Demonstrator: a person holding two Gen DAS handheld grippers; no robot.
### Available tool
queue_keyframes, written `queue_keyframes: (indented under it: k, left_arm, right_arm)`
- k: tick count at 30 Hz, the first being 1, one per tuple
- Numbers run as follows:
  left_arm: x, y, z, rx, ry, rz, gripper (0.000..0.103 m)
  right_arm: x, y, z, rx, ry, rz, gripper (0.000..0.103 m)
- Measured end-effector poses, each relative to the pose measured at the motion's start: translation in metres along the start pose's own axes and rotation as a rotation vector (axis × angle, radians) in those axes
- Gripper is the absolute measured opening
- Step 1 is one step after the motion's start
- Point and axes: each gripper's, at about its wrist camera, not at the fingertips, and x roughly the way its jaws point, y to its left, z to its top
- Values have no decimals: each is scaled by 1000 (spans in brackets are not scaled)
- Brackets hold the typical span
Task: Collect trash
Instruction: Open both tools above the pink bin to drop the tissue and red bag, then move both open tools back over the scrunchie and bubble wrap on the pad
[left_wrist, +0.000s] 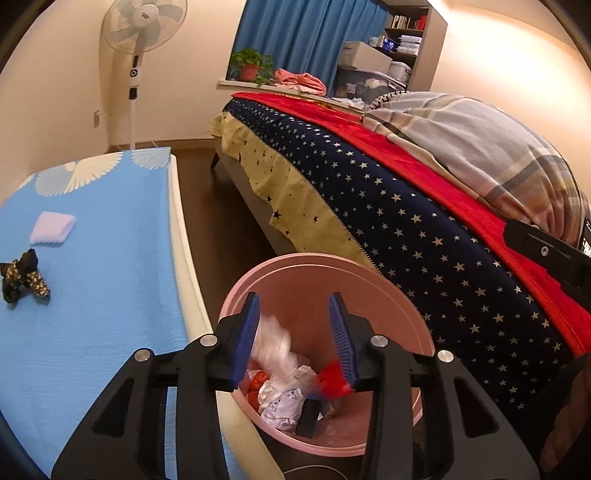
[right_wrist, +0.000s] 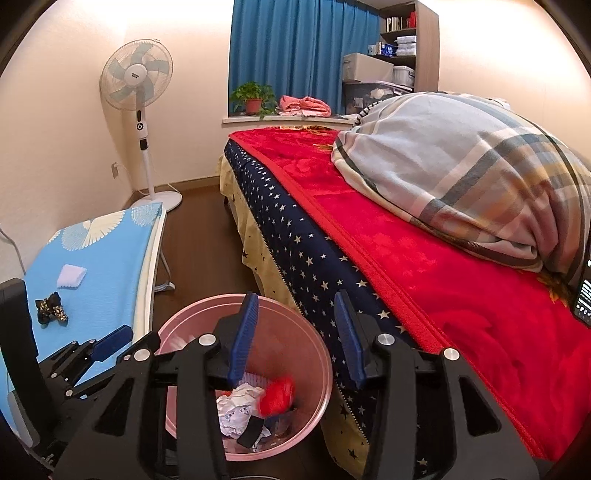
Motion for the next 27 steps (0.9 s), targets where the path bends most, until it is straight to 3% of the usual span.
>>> queue_keyframes:
  k: [7, 19, 23, 27]
  left_arm:
    - [-17, 11, 3, 1, -32, 29, 38]
    - [-53, 55, 5, -45, -90, 116, 38]
    - [-62, 78, 4, -93, -108, 162, 38]
    - [-68, 97, 2, -124, -123, 210, 38]
  right_arm:
    - [-7, 2, 0, 7, -28, 19, 44]
    - [-25, 43, -2, -45, -117, 182, 43]
    - [-25, 57, -3, -47, -126, 231, 40]
    - [-20, 75, -3, -54, -124, 286, 31]
